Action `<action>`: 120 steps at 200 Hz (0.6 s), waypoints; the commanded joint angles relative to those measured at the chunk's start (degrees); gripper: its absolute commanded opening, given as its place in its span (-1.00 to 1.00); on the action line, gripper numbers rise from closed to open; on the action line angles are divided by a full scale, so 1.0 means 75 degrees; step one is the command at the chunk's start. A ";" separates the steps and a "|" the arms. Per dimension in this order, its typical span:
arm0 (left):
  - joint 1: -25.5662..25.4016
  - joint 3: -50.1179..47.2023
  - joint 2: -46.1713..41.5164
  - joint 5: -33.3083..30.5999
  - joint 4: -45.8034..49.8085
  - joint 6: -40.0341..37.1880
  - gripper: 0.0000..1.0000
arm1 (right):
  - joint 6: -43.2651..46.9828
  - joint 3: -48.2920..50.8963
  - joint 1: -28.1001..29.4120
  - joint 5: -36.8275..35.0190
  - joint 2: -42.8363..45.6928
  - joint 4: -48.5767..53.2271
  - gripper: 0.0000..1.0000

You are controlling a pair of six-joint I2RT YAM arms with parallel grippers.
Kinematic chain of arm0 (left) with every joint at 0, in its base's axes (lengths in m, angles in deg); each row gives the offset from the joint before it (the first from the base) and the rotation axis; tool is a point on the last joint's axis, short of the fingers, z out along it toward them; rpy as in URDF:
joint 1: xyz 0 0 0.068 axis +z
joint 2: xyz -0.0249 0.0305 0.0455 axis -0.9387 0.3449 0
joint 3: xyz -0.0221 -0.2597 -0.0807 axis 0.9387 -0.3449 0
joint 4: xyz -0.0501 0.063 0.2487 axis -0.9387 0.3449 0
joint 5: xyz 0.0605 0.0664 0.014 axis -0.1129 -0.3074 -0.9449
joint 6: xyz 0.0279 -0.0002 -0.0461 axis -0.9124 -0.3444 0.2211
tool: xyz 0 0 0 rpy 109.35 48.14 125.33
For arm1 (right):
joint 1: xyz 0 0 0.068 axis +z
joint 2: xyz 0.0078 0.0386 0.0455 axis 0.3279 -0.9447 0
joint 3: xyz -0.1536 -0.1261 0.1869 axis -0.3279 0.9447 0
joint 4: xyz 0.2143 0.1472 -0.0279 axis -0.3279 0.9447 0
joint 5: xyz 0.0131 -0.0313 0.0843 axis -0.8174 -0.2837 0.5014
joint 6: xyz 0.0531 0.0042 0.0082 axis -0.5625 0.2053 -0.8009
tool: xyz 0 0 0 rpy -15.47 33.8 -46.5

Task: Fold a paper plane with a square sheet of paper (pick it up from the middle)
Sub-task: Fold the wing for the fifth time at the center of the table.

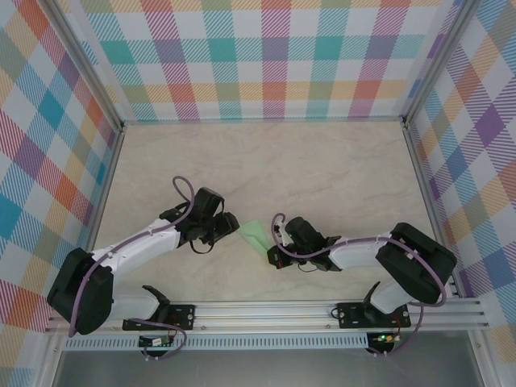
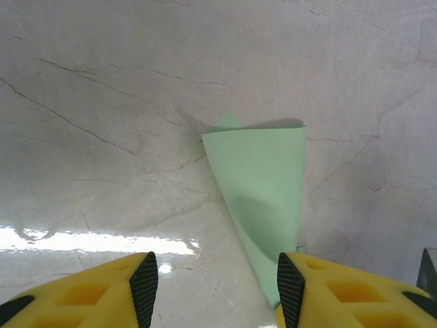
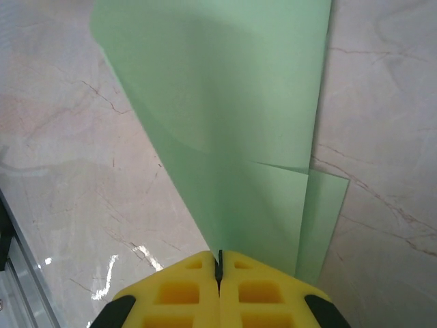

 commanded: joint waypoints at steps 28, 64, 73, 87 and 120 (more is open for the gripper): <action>-0.0040 -0.0111 -0.0214 0.0079 -0.0035 0.0136 0.03 | 0.0026 -0.0377 -0.0017 0.0110 -0.0297 0.0366 -0.98; -0.0052 -0.0156 -0.0198 0.0110 -0.0109 0.0197 0.03 | -0.0423 -0.0151 -0.0030 -0.0039 -0.0195 0.0138 -0.98; -0.0063 -0.0188 -0.0196 0.0134 -0.0160 0.0222 0.03 | -0.0593 -0.0041 -0.0037 -0.0001 -0.0149 -0.0109 -0.97; -0.0073 -0.0227 -0.0196 0.0138 -0.0221 0.0281 0.03 | -0.0885 0.0178 -0.0093 0.0047 -0.0065 -0.0525 -0.97; -0.0093 -0.0349 -0.0199 0.0161 -0.0392 0.0366 0.03 | -0.1535 0.0675 -0.0446 0.0714 0.0039 -0.1763 -1.00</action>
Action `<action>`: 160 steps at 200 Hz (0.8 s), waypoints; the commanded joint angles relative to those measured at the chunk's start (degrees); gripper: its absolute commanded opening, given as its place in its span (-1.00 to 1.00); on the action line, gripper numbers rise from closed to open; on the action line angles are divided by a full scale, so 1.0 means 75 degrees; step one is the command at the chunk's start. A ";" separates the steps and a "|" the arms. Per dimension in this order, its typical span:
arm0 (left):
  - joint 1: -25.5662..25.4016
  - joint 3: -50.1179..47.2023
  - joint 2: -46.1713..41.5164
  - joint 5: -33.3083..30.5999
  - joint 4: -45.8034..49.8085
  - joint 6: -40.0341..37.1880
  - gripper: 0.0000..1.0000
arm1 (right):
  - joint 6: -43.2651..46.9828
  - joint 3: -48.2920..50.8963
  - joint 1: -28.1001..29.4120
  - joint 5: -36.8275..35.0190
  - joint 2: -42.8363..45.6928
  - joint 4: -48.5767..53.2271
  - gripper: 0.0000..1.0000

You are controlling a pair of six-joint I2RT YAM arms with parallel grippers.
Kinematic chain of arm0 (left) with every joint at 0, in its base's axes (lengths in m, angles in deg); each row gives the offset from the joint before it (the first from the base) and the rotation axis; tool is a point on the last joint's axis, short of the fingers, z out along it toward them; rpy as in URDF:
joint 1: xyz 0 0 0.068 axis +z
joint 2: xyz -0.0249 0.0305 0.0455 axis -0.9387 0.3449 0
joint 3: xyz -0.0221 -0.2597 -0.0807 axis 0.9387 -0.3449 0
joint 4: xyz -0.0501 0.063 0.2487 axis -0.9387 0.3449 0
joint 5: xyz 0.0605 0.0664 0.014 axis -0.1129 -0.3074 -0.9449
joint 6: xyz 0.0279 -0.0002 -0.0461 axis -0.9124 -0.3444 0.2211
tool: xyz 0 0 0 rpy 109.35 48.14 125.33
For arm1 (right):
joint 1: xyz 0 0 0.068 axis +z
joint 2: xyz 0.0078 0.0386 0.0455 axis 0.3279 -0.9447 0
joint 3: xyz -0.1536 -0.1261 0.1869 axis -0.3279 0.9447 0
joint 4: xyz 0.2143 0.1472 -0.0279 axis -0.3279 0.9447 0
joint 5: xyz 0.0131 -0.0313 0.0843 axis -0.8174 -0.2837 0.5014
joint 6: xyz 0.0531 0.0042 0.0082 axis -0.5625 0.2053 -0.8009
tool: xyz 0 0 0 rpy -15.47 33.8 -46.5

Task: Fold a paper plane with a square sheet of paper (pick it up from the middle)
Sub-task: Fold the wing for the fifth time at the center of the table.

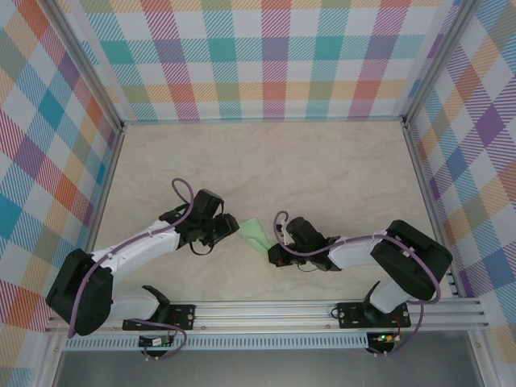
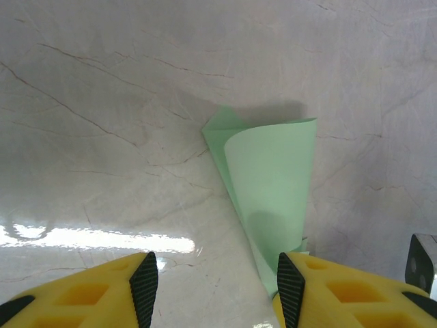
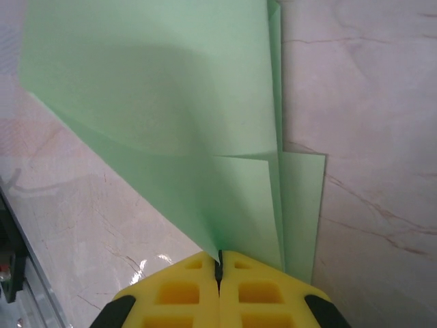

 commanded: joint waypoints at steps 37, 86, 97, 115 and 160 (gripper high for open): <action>-0.0092 -0.0190 -0.0087 0.0152 -0.0299 0.0156 0.02 | -0.0883 0.0281 -0.0459 0.1187 0.0123 -0.1291 -1.00; -0.0128 -0.0203 0.0043 0.0200 -0.0368 0.0145 0.02 | -0.1291 0.0171 -0.0862 0.2087 -0.0273 -0.1660 -1.00; -0.0146 -0.0214 0.0021 0.0177 -0.0388 0.0145 0.01 | -0.1534 0.0258 -0.0958 0.2204 -0.0414 -0.2093 -1.00; -0.0163 -0.0228 0.0021 0.0174 -0.0417 0.0156 0.01 | -0.1893 0.0360 -0.1090 0.2360 -0.0645 -0.2575 -1.00; -0.0187 -0.0225 0.0126 0.0195 -0.0475 0.0145 0.00 | -0.2360 0.0421 -0.1356 0.2654 -0.0763 -0.2937 -1.00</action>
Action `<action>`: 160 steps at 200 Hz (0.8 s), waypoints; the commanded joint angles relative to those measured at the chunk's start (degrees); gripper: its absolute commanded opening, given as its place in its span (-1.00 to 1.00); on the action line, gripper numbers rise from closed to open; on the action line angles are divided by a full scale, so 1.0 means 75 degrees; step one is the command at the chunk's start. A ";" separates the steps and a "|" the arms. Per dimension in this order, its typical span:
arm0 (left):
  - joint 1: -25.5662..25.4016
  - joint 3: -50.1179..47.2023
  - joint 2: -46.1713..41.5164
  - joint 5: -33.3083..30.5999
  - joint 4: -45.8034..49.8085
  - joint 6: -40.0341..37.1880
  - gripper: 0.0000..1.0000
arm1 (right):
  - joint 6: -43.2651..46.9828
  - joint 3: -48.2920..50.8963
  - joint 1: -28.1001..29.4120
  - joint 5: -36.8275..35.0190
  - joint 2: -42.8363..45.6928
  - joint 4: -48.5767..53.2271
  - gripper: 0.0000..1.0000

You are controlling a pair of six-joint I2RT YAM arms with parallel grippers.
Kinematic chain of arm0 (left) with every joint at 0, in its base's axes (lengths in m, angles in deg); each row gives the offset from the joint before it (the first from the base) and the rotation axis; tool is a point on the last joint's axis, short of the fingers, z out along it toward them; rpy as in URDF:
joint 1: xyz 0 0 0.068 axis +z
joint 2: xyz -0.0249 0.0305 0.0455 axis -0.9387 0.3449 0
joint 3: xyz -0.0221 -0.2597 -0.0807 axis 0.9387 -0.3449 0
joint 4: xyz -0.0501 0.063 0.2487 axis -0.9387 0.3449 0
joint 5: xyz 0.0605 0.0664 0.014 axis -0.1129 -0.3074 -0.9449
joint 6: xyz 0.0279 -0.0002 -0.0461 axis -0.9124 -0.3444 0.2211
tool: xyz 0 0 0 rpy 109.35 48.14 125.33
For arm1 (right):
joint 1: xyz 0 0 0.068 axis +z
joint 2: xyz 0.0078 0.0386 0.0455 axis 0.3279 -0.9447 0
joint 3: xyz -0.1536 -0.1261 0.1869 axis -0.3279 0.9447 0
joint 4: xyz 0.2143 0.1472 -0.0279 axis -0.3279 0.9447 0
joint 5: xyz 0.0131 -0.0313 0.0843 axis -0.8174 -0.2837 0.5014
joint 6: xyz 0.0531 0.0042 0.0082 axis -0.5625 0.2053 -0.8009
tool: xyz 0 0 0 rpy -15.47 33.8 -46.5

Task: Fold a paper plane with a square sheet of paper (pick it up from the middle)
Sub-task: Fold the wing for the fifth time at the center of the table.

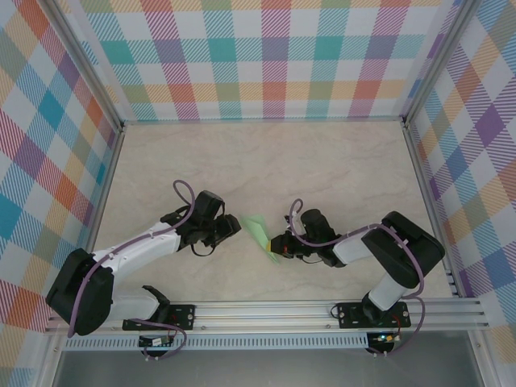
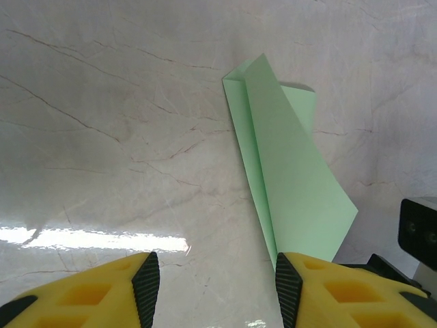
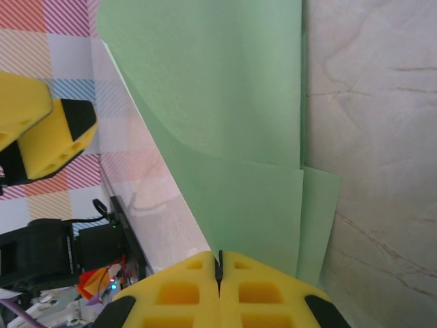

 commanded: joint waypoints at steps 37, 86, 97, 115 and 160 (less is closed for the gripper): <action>-0.0126 -0.0059 0.0221 0.0102 -0.0208 0.0013 0.00 | -0.0597 0.0065 -0.0234 0.0627 -0.0268 -0.0601 -1.00; -0.0167 -0.0036 0.0202 0.0089 -0.0166 0.0011 0.00 | -0.0672 0.0026 -0.0260 0.0604 -0.0628 -0.0476 -1.00; -0.0167 -0.0035 0.0180 0.0077 -0.0151 0.0018 0.00 | -0.0779 0.0049 -0.0257 0.0636 -0.0742 -0.0680 -1.00; -0.0166 -0.0047 0.0195 0.0077 -0.0150 0.0012 0.00 | -0.0965 0.0050 -0.0275 0.0721 -0.0934 -0.0935 -1.00; -0.0190 -0.0082 0.0158 0.0086 -0.0227 -0.0001 -0.02 | -0.1269 0.0075 -0.0316 0.0886 -0.1183 -0.1285 -1.00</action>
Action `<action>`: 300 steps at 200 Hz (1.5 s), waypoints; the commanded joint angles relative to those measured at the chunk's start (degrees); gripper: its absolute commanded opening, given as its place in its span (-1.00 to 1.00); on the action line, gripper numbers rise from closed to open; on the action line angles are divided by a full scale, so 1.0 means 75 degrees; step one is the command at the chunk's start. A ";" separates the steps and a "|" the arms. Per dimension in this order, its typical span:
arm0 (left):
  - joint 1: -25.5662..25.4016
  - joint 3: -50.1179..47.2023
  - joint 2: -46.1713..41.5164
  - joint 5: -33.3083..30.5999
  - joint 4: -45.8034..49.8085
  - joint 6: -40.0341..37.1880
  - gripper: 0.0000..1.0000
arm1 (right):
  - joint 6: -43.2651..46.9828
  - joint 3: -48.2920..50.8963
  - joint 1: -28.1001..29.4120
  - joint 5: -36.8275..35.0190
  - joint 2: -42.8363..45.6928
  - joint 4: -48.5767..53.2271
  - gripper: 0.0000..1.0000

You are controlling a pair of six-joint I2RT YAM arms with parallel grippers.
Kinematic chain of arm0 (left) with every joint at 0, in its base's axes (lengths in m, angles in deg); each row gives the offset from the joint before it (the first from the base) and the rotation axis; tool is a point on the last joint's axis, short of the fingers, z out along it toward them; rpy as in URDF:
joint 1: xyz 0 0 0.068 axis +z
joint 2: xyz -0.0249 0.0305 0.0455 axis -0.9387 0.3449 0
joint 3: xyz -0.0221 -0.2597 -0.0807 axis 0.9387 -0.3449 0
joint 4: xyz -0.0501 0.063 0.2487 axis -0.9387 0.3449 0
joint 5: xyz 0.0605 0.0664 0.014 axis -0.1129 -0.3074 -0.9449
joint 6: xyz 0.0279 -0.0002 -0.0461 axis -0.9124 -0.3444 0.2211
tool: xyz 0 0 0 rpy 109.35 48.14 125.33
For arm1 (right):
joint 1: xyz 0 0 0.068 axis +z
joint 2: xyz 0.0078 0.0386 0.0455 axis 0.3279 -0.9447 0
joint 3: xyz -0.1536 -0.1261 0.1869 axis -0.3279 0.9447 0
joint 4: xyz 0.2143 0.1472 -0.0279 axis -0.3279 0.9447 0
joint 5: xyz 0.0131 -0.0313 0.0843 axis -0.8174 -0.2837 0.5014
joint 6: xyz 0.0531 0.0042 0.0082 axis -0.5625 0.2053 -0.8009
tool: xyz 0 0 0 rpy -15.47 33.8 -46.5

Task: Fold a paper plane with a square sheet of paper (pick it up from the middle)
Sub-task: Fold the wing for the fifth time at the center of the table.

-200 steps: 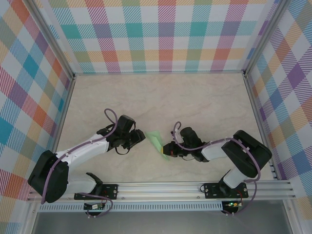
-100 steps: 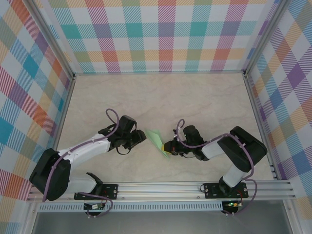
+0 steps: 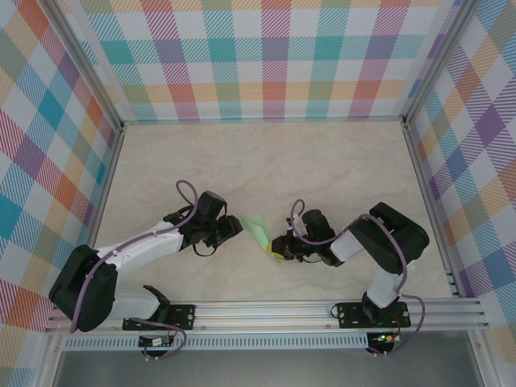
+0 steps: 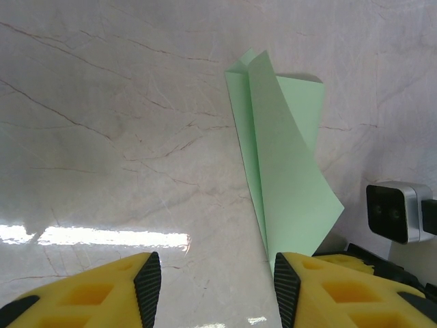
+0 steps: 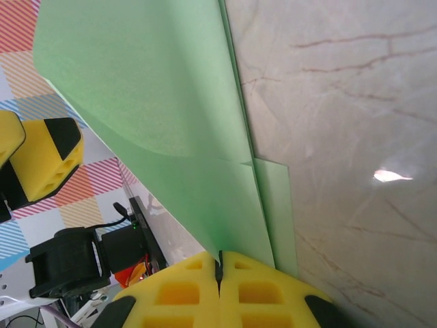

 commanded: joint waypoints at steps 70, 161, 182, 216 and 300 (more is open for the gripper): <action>-0.0139 -0.0223 -0.0341 -0.0004 -0.0566 -0.0048 -0.03 | 0.0072 0.0065 -0.0033 0.0094 -0.0105 0.0046 -1.00; -0.0220 -0.0438 -0.0190 0.0490 -0.1558 0.0233 0.02 | -0.0011 0.0123 -0.0033 0.0080 -0.0136 -0.0090 -1.00; -0.0276 -0.0387 -0.0108 0.0476 -0.1594 0.0248 0.02 | -0.0113 0.0144 -0.0034 0.0028 -0.0096 -0.0076 -1.00; -0.0326 -0.0461 -0.0034 0.0476 -0.1683 0.0285 0.02 | -0.0421 0.0170 -0.0033 0.0048 -0.0140 -0.0463 -1.00; -0.0559 -0.0434 0.0443 0.0709 -0.2287 0.0148 0.00 | -0.1043 0.0335 -0.0034 -0.0118 -0.0355 -0.0966 -1.00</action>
